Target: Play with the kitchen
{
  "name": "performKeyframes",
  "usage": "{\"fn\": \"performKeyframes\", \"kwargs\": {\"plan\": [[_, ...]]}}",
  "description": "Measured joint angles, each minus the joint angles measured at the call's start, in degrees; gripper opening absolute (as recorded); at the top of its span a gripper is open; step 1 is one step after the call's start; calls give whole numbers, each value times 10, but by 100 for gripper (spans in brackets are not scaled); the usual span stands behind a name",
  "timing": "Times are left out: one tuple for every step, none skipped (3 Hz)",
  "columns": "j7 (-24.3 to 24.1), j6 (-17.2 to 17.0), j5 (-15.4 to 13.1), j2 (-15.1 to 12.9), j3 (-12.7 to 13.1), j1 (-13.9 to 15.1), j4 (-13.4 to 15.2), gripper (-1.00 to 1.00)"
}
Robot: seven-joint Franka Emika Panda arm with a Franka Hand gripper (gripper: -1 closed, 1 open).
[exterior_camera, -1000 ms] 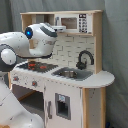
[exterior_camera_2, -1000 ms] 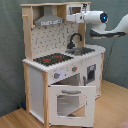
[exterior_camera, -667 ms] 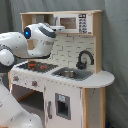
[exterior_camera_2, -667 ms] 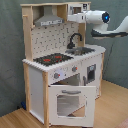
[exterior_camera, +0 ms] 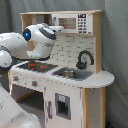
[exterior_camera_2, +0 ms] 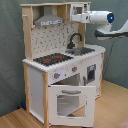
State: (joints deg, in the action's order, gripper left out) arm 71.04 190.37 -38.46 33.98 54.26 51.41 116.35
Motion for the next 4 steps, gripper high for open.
{"fn": "performKeyframes", "kwargs": {"plan": [[8, 53, 0, 2, -16, -6, 19, -100], [20, 82, -2, 7, -48, -37, 45, -100], [31, 82, -3, 7, -81, -78, 64, -100], [38, 81, -3, 7, -82, -80, 65, -100]]}}
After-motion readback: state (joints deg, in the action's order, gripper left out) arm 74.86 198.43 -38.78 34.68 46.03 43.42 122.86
